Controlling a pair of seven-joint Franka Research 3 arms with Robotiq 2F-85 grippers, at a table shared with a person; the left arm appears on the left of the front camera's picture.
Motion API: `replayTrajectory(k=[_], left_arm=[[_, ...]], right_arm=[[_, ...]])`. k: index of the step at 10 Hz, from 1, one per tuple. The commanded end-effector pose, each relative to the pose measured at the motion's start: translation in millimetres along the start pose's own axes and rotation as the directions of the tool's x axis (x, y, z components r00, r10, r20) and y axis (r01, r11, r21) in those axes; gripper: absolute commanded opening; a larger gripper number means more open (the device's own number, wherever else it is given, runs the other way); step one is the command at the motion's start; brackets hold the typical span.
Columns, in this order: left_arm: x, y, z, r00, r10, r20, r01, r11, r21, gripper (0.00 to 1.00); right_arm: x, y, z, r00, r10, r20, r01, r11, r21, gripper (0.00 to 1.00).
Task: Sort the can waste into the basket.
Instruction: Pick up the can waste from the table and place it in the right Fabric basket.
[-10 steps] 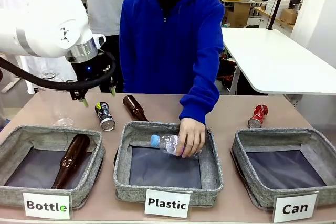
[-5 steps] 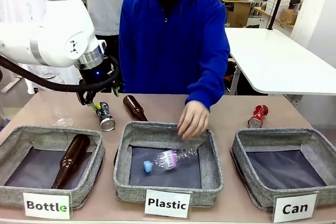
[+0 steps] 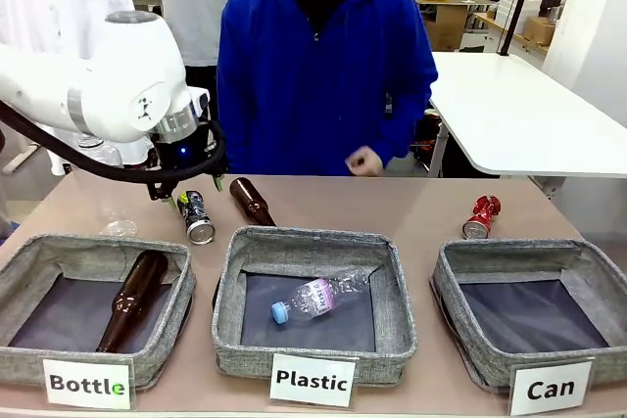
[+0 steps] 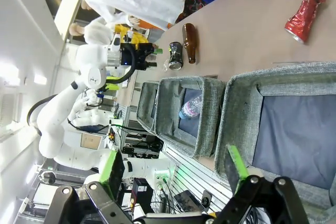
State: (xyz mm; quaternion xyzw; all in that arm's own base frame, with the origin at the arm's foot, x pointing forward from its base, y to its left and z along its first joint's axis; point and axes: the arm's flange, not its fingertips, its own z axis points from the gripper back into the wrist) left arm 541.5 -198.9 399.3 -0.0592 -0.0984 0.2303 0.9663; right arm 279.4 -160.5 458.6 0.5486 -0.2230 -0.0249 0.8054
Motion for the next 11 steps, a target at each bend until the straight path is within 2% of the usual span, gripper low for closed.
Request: replayTrajectory(k=[1,4,5,11], left_arm=[[7.6,-4.6,-17.8,0.998,-0.04,0.039,0.039,0.999,0.023,1.0],[30.8,-9.1,-44.6,0.999,0.041,-0.016,-0.04,0.997,0.071,1.0],[33.9,-9.9,-53.7,0.998,0.057,-0.004,-0.057,0.995,0.087,1.0],[40.6,-15.2,-76.8,0.999,0.04,0.0,-0.039,0.991,0.131,1.0]], right_arm=[[2.6,0.2,-0.7,1.0,0.024,0.016,-0.025,0.999,0.023,1.0],[2.6,0.2,-0.7,1.0,0.024,0.016,-0.025,0.999,0.023,1.0],[2.6,0.2,-0.7,1.0,0.024,0.016,-0.025,0.999,0.023,1.0],[2.6,0.2,-0.7,1.0,0.024,0.016,-0.025,0.999,0.023,1.0]])
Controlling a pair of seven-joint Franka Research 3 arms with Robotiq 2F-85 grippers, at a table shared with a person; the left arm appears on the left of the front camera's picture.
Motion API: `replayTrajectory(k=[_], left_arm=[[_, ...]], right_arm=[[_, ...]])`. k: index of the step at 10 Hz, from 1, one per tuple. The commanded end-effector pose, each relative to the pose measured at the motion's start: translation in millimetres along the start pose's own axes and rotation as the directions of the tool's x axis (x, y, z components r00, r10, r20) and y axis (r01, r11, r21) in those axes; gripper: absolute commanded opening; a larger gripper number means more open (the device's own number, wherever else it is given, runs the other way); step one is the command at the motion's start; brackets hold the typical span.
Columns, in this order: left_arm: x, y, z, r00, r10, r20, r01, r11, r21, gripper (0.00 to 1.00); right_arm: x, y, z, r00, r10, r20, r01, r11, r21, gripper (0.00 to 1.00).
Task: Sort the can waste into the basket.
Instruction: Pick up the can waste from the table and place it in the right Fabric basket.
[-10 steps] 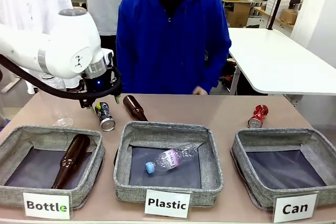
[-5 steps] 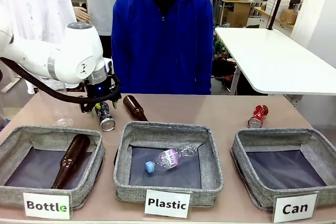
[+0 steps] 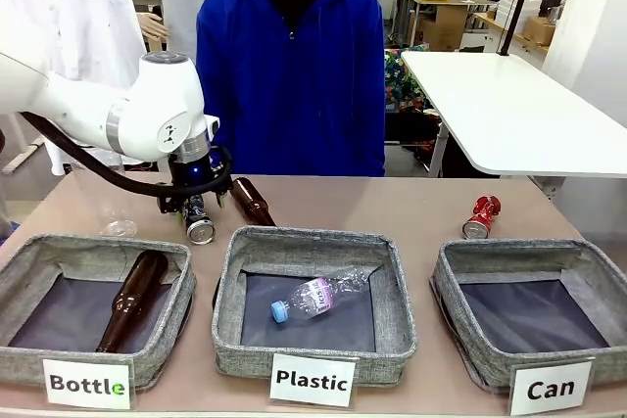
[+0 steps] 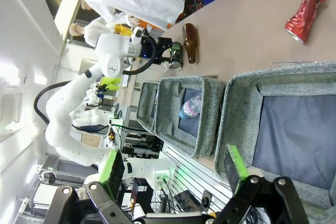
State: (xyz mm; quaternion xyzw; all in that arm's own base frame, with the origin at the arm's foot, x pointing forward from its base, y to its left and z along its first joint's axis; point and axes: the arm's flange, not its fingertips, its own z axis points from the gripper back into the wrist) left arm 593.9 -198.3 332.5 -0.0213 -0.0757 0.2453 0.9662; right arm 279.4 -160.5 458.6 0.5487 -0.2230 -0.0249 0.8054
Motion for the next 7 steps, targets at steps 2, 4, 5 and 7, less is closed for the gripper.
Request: replayTrajectory(k=[2,4,5,7], left_arm=[[4.9,-4.2,-4.0,0.999,0.004,0.046,-0.007,0.998,0.065,0.4],[5.8,-4.0,-4.2,0.998,0.005,0.06,-0.009,0.997,0.078,0.0],[5.9,-4.5,-4.9,0.998,0.009,0.059,-0.014,0.997,0.079,0.38],[7.3,-6.9,-6.5,0.998,0.006,0.062,-0.012,0.996,0.092,0.0]], right_arm=[[2.7,0.2,-0.7,1.0,0.024,0.016,-0.025,0.999,0.023,1.0],[2.7,0.2,-0.7,1.0,0.024,0.016,-0.025,0.999,0.023,1.0],[2.7,0.2,-0.7,1.0,0.024,0.016,-0.025,0.999,0.023,1.0],[2.7,0.2,-0.7,1.0,0.024,0.016,-0.025,0.999,0.023,1.0]])
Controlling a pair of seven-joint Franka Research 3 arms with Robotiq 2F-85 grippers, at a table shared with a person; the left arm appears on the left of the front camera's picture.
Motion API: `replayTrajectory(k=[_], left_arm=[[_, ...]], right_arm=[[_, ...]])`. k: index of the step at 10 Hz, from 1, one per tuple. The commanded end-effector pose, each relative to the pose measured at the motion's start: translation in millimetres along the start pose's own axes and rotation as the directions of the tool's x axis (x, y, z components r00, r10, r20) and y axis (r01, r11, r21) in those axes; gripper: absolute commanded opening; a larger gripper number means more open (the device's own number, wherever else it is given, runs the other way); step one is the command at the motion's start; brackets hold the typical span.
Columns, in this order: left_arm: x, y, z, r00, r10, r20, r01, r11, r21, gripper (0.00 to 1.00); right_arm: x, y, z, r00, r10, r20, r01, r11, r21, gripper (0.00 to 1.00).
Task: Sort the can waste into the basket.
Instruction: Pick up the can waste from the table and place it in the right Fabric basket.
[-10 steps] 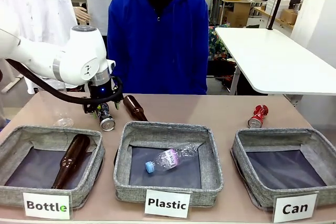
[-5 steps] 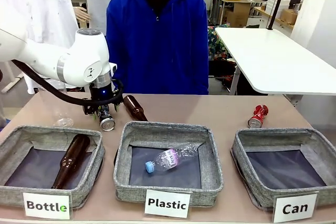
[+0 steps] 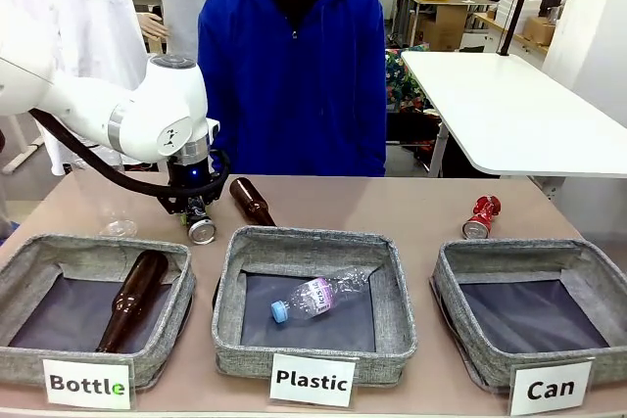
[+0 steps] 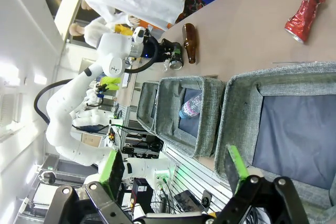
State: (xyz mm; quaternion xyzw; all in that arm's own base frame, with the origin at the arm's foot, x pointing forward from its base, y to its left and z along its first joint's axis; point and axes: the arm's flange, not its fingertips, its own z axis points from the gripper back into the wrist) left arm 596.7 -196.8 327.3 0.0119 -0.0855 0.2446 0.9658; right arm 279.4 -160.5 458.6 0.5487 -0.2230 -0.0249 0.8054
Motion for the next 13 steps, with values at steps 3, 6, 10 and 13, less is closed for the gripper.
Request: replayTrajectory(k=[3,6,10,13], left_arm=[[4.2,-9.2,6.5,0.999,0.011,0.047,-0.012,1.0,0.027,0.0],[-8.1,7.3,69.3,0.993,-0.069,0.096,0.075,0.996,-0.053,0.0],[-65.0,89.4,173.9,0.861,-0.504,0.064,0.505,0.833,-0.227,0.0],[-120.4,165.0,201.1,0.534,-0.843,0.06,0.803,0.483,-0.349,0.0]], right_arm=[[2.7,0.2,-0.7,1.0,0.024,0.016,-0.025,0.999,0.023,1.0],[2.7,0.2,-0.7,1.0,0.024,0.016,-0.025,0.999,0.023,1.0],[2.7,0.2,-0.7,1.0,0.024,0.016,-0.025,0.999,0.023,1.0],[2.7,0.2,-0.7,1.0,0.024,0.016,-0.025,0.999,0.023,1.0]])
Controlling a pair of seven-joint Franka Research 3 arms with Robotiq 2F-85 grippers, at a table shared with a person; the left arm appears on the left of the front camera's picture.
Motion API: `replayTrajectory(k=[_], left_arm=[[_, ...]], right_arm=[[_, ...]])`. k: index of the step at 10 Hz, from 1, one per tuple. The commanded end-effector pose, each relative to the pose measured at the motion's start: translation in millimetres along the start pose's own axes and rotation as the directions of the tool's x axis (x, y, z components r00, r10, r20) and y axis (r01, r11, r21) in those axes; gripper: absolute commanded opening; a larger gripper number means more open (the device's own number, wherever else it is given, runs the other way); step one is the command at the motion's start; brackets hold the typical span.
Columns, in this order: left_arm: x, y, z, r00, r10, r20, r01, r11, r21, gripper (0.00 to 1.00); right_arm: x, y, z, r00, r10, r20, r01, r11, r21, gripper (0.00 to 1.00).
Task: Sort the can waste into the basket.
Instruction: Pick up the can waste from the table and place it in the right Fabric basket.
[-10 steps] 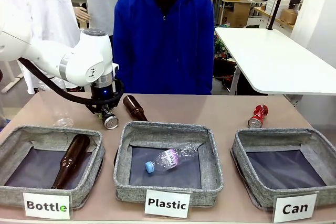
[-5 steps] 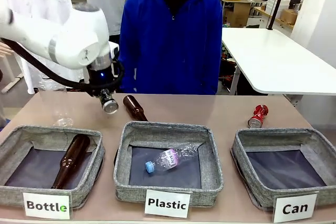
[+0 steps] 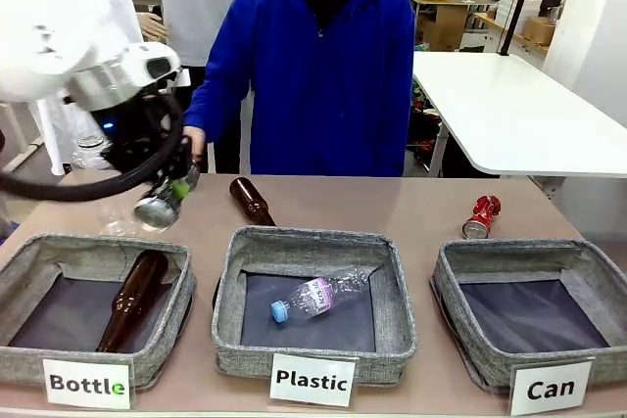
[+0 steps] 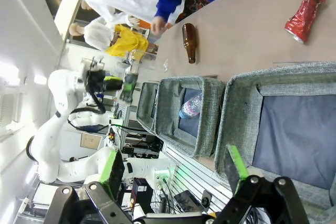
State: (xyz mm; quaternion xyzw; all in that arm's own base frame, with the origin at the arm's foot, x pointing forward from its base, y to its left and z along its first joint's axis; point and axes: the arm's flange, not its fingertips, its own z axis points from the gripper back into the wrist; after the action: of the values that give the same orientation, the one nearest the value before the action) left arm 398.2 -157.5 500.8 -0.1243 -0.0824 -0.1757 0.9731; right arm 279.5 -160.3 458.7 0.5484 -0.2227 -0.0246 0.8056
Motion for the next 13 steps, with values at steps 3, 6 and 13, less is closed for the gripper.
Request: replayTrajectory(k=[3,6,13], left_arm=[[-98.7,39.1,23.3,0.933,-0.359,0.007,0.355,0.918,-0.177,0.0],[-81.5,26.9,22.3,0.942,-0.334,-0.045,0.324,0.934,-0.149,0.0],[-117.9,50.8,77.4,0.455,-0.818,0.352,0.885,0.372,-0.281,0.34]], right_arm=[[2.6,0.1,-0.5,1.0,0.024,0.017,-0.024,0.999,0.024,1.0],[2.6,0.1,-0.5,1.0,0.024,0.017,-0.024,0.999,0.024,1.0],[2.6,0.1,-0.5,1.0,0.024,0.017,-0.024,0.999,0.024,1.0]])
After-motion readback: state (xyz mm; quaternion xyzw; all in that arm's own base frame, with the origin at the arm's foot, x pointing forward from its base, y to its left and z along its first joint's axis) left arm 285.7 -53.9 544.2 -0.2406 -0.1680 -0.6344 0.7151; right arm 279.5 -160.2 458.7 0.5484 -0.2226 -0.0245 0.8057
